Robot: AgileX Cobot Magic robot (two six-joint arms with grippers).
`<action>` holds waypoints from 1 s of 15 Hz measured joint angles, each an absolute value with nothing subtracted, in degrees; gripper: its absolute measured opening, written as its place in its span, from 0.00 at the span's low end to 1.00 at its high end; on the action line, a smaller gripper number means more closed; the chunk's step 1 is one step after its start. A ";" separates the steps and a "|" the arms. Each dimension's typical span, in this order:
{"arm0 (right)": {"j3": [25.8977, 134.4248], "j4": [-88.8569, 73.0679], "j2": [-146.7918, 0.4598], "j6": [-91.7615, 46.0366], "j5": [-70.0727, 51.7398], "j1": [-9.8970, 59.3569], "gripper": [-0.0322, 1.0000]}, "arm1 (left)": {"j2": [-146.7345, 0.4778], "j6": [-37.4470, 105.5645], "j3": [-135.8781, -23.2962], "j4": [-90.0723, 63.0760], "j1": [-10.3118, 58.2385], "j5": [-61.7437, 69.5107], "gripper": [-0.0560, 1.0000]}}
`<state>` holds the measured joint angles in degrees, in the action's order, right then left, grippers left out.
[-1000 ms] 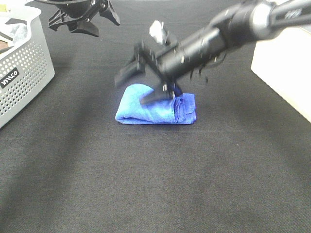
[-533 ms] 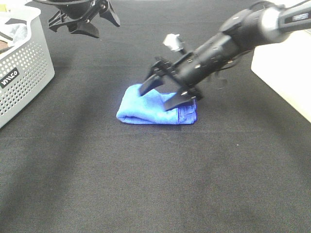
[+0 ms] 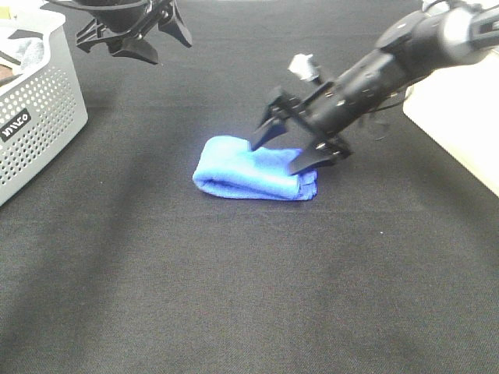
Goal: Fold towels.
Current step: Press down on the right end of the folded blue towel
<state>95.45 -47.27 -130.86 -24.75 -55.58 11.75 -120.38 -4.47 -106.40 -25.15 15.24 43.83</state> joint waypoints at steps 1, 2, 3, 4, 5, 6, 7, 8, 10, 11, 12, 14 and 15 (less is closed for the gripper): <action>95.45 -45.72 -129.32 -24.58 -55.58 11.34 0.83 | -119.86 -4.13 -106.40 -24.75 15.24 44.18 0.60; 95.45 -43.95 -127.54 -24.01 -55.58 11.23 0.83 | -119.00 -3.90 -106.40 -23.43 15.24 45.15 0.60; 95.45 -41.31 -125.48 -22.40 -55.86 11.23 0.83 | -117.74 -3.90 -106.40 -21.77 15.24 46.07 0.60; 95.45 -38.79 -123.47 -20.91 -56.72 11.23 0.83 | -116.43 -3.90 -106.40 -19.71 15.24 47.21 0.60; 95.45 -36.33 -121.81 -19.25 -57.93 11.23 0.83 | -114.76 -3.90 -106.40 -17.25 15.24 49.16 0.60; 95.45 -33.63 -119.12 -17.07 -60.16 11.23 0.83 | -112.36 -3.72 -106.40 -13.75 15.24 53.06 0.60; 95.45 -32.54 -117.00 -15.87 -61.99 11.23 0.83 | -110.70 -3.72 -106.40 -11.40 15.24 56.38 0.60; 95.45 -31.34 -115.05 -15.24 -63.54 11.23 0.83 | -109.38 -3.61 -106.40 -9.45 15.24 59.24 0.60; 95.45 -29.85 -110.75 -13.81 -66.75 11.23 0.83 | -106.05 -1.95 -106.40 -6.59 15.24 64.40 0.60; 95.45 -29.22 -108.58 -12.89 -68.41 11.23 0.83 | -103.99 -1.38 -106.40 -5.10 15.24 66.46 0.60; 95.45 -28.59 -106.57 -12.55 -69.04 11.23 0.83 | -101.99 -0.86 -106.40 -3.32 15.24 68.47 0.60; 94.54 -26.76 -101.93 -11.29 -69.10 11.23 0.83 | -97.06 0.00 -104.51 -0.46 15.24 69.10 0.60; 92.65 -25.73 -98.49 -11.00 -69.16 11.23 0.83 | -93.62 0.00 -101.30 0.00 15.24 69.16 0.60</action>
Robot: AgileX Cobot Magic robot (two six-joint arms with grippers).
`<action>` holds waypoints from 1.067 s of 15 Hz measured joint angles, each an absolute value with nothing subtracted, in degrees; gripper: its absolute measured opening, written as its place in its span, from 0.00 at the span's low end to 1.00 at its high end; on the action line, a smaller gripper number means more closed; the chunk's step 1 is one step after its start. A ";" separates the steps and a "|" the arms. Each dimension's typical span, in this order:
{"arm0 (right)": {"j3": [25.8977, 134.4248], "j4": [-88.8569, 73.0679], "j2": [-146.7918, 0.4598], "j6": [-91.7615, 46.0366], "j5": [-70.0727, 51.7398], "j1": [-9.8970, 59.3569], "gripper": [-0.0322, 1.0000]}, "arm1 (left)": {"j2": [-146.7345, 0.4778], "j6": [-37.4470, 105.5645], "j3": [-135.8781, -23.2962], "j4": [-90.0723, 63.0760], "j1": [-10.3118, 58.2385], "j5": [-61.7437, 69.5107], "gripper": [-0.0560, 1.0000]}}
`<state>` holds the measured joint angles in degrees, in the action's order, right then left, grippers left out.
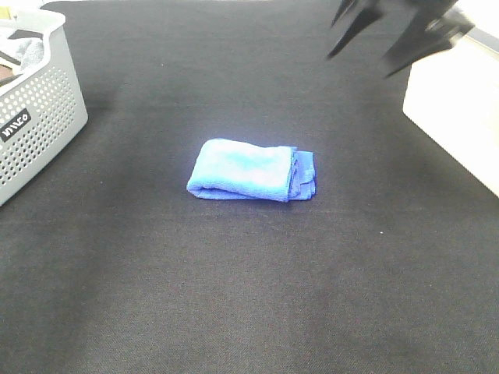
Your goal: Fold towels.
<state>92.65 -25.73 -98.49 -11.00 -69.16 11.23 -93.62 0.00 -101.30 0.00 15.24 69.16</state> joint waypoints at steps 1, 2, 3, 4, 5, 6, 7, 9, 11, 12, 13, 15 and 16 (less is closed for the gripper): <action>90.24 -24.92 -94.71 -10.94 -69.16 11.23 0.83 | -90.07 0.00 -97.46 0.40 15.24 69.16 0.60; 86.75 -23.72 -90.93 -10.94 -69.16 11.23 0.83 | -86.06 0.00 -92.42 0.40 15.24 69.21 0.60; 83.14 -22.86 -87.03 -10.94 -69.21 11.23 0.83 | -81.02 0.00 -87.26 0.40 15.24 69.33 0.60; 79.13 -22.52 -82.39 -10.94 -69.21 11.23 0.83 | -75.57 0.00 -81.30 0.40 15.24 69.39 0.60; 74.31 -22.46 -77.23 -10.94 -69.16 11.23 0.83 | -70.59 0.00 -75.92 0.40 15.24 69.50 0.60; 69.79 -22.46 -72.42 -10.94 -68.58 11.23 0.83 | -65.60 0.00 -70.70 0.40 15.24 69.56 0.60; 64.80 -22.46 -67.61 -10.94 -67.61 11.23 0.83 | -60.45 0.00 -65.20 0.00 15.24 69.56 0.60; 56.32 -22.40 -57.52 -10.94 -65.43 11.23 0.83 | -48.36 0.00 -55.92 0.00 15.24 69.61 0.60; 48.70 -22.35 -47.90 -11.57 -64.46 11.23 0.83 | -36.96 0.00 -48.30 -0.29 15.24 69.73 0.60; 45.26 -22.35 -42.69 -12.61 -64.46 11.23 0.83 | -30.71 0.00 -45.32 -0.34 15.24 69.79 0.60; 42.57 -22.35 -37.47 -13.24 -64.46 11.23 0.83 | -26.07 0.46 -43.03 -0.34 15.24 69.79 0.60; 36.90 -21.20 -26.24 -14.78 -64.06 11.23 0.83 | -13.87 2.23 -38.16 -1.15 15.24 69.67 0.60; 35.58 -20.34 -22.00 -14.95 -64.00 11.23 0.83 | -10.03 4.01 -37.01 -1.78 15.24 69.21 0.60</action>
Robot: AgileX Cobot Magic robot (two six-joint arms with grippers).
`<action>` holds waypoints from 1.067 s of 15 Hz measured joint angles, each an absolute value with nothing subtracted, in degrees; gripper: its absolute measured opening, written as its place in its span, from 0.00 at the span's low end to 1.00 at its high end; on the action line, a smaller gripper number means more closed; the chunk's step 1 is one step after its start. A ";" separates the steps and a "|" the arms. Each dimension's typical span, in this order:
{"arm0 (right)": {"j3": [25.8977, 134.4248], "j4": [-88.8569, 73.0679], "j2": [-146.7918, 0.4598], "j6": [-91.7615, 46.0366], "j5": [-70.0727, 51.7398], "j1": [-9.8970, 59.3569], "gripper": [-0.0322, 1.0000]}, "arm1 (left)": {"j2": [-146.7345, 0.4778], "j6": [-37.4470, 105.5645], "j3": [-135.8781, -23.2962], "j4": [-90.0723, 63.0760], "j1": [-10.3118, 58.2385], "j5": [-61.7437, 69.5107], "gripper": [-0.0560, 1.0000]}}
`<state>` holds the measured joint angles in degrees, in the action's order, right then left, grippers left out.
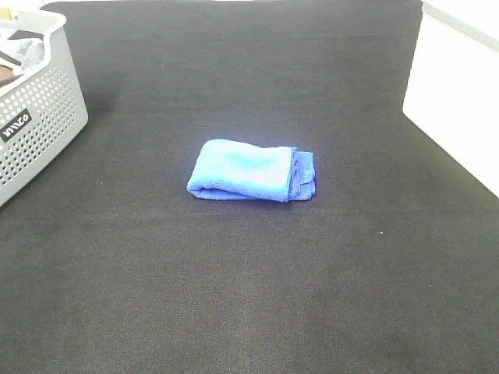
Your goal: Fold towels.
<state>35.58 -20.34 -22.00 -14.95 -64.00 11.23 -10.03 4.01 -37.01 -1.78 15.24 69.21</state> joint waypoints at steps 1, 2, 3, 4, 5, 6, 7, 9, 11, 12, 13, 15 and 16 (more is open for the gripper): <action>34.55 -18.85 -18.56 -15.01 -63.77 11.23 0.83 | -7.10 6.25 -36.10 -2.46 15.24 68.58 0.60; 33.40 -16.67 -15.36 -14.84 -63.66 11.23 0.83 | -5.44 8.08 -35.01 -3.38 15.24 67.61 0.60; 33.40 -16.67 -15.36 -14.84 -63.66 11.23 0.83 | -5.44 8.08 -35.01 -3.38 15.24 67.61 0.60; 31.11 -11.63 -11.52 -12.09 -63.54 11.23 0.83 | -4.35 10.77 -31.74 -5.56 15.24 65.83 0.60; 30.19 -9.28 -10.94 -9.80 -63.37 11.23 0.83 | -4.41 11.92 -30.65 -6.65 15.24 64.74 0.60; 29.97 -7.68 -10.83 -8.82 -63.08 11.23 0.83 | -4.41 12.61 -30.25 -7.62 15.24 62.91 0.60; 29.79 -7.05 -10.66 -8.42 -62.34 11.23 0.83 | -4.41 13.29 -29.45 -8.19 15.24 61.31 0.60; 29.22 -6.59 -10.54 -8.42 -61.54 11.23 0.83 | -4.41 13.92 -28.99 -8.54 15.24 61.02 0.60; 29.11 -6.59 -10.54 -8.42 -61.54 11.23 0.83 | -4.41 13.92 -28.99 -8.71 15.24 60.85 0.60; 29.11 -6.59 -10.54 -8.42 -61.54 11.23 0.83 | -4.41 13.92 -28.99 -8.71 15.24 60.85 0.60; 29.11 -6.59 -10.54 -8.42 -61.54 11.23 0.83 | -4.41 13.92 -28.99 -8.71 15.24 60.79 0.60; 29.11 -6.59 -10.54 -8.42 -61.54 11.23 0.83 | -4.41 13.92 -28.99 -8.71 15.24 60.73 0.60; 29.11 -6.59 -10.54 -8.42 -61.54 11.23 0.83 | -4.41 13.92 -28.99 -8.71 15.24 60.68 0.60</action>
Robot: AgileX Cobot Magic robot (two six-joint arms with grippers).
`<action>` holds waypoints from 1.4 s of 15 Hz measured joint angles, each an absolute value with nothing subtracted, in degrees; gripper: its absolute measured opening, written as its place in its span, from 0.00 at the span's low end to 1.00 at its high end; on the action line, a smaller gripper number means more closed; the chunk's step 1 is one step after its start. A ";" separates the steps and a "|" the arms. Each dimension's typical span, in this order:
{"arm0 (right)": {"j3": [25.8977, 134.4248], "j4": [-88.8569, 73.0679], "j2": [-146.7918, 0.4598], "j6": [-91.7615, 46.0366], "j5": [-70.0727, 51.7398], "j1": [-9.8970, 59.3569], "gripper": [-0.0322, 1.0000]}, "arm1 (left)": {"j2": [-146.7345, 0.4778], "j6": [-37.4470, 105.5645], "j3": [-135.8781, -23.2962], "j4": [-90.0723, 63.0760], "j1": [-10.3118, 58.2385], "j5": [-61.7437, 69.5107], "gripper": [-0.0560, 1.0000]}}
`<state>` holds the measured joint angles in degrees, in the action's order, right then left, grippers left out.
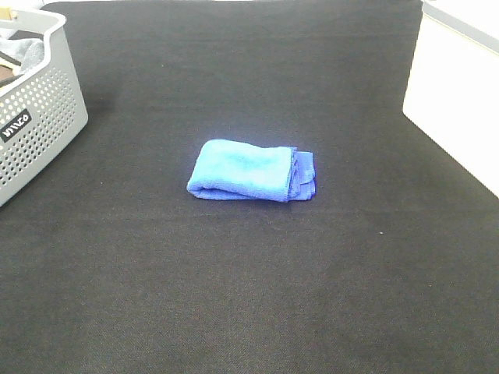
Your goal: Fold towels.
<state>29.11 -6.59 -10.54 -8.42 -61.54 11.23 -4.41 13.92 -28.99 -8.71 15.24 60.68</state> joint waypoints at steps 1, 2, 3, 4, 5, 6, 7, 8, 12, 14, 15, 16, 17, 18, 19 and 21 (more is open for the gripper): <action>29.11 -6.59 -10.54 -8.42 -61.54 11.23 0.83 | -4.41 13.92 -28.99 -8.71 15.24 60.68 0.60; 29.11 -6.59 -10.54 -8.42 -61.54 11.23 0.83 | -4.41 13.92 -28.99 -8.71 15.24 60.68 0.60; 29.11 -6.59 -10.54 -8.42 -61.54 11.23 0.83 | -4.41 13.92 -28.99 -8.71 15.24 60.68 0.60; 29.11 -6.59 -10.54 -8.42 -61.54 11.23 0.83 | -4.41 13.92 -28.99 -8.71 15.24 60.68 0.60; 29.11 -6.59 -10.54 -8.42 -61.54 11.23 0.83 | -4.41 13.92 -28.99 -8.71 15.24 60.68 0.60; 29.11 -6.59 -10.54 -8.42 -61.54 11.17 0.83 | -4.41 13.92 -28.99 -8.71 15.24 60.68 0.60; 29.11 -6.65 -10.54 -8.42 -61.54 10.20 0.83 | -4.41 13.92 -28.99 -8.71 14.67 60.68 0.60; 29.11 -6.93 -10.08 -8.42 -61.54 6.65 0.83 | -4.18 13.92 -28.99 -8.71 12.15 60.68 0.60; 29.05 -7.51 -4.30 -8.37 -61.59 0.86 0.83 | -0.74 13.92 -28.99 -8.71 1.95 60.62 0.60; 29.05 -7.91 -1.95 -8.37 -61.54 0.86 0.83 | 0.23 13.92 -28.99 -8.71 0.97 60.62 0.60; 29.05 -8.08 -0.63 -8.37 -61.48 0.86 0.83 | 0.23 13.92 -28.99 -8.71 0.92 60.62 0.60; 29.05 -8.19 0.06 -8.37 -61.54 0.86 0.83 | 0.23 13.92 -28.99 -8.71 0.92 60.62 0.60; 29.05 -8.25 0.23 -8.37 -61.54 0.86 0.83 | 0.23 13.92 -28.99 -8.71 0.92 60.62 0.60; 29.05 -8.25 0.34 -8.37 -61.54 0.86 0.83 | 0.23 13.92 -28.99 -8.71 0.92 60.62 0.60; 29.05 -8.25 0.34 -8.37 -61.54 0.86 0.83 | 0.23 13.92 -28.99 -8.71 0.92 60.62 0.60; 29.05 -8.31 0.34 -8.37 -61.54 0.86 0.83 | 0.23 13.92 -28.99 -8.71 0.92 60.62 0.60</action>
